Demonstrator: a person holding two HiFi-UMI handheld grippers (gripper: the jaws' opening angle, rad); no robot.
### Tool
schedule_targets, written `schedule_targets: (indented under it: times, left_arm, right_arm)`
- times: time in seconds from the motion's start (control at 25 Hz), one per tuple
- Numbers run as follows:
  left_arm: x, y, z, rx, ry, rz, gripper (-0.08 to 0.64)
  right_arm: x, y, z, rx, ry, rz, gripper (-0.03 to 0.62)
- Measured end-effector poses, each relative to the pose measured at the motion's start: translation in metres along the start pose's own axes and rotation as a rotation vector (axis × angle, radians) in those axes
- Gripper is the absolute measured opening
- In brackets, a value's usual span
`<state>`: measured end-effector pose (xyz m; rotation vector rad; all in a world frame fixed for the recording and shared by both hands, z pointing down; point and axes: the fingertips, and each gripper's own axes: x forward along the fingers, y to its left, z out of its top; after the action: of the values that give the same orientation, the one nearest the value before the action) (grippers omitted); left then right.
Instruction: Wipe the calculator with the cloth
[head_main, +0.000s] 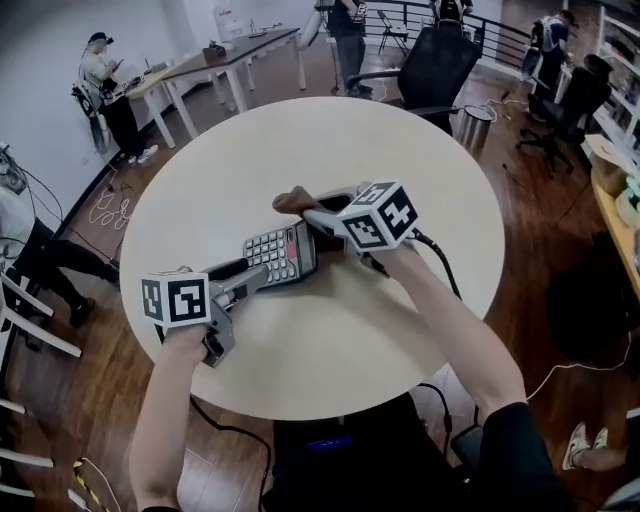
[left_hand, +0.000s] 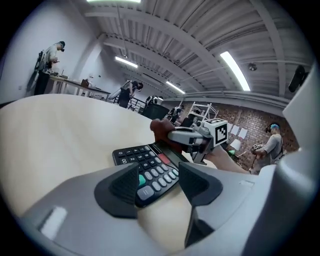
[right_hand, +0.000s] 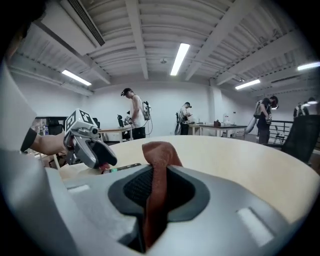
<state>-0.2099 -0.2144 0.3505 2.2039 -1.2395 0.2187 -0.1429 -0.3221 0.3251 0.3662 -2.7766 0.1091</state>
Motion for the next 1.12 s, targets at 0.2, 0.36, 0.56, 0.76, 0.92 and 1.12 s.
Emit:
schedule_targets:
  times: [0.2,0.36,0.56,0.76,0.92,1.12]
  left_arm:
    - [0.007,-0.011,0.008,-0.026,-0.007,-0.054,0.238]
    - [0.003,-0.010,0.007,-0.017,-0.023,-0.052,0.238]
    - [0.002,-0.010,0.009,-0.004,-0.042,-0.050,0.235]
    - [-0.006,-0.004,0.008,0.027,-0.053,-0.029,0.232]
    - [0.003,-0.010,0.007,0.053,-0.063,-0.008,0.226]
    - [0.004,-0.010,0.009,0.075,-0.049,0.005,0.227]
  right_arm:
    - [-0.024,0.032,-0.006,-0.022,0.027,0.015,0.067]
    - [-0.052,0.089,-0.026,-0.090,0.058,0.122,0.067]
    - [-0.070,0.097,-0.020,-0.199,0.052,0.142,0.067]
    - [-0.031,0.012,0.024,-0.079,-0.065,-0.089,0.067]
    - [0.003,-0.002,0.007,-0.025,0.015,-0.049,0.067]
    - [-0.023,0.046,-0.003,-0.037,0.003,-0.023,0.067]
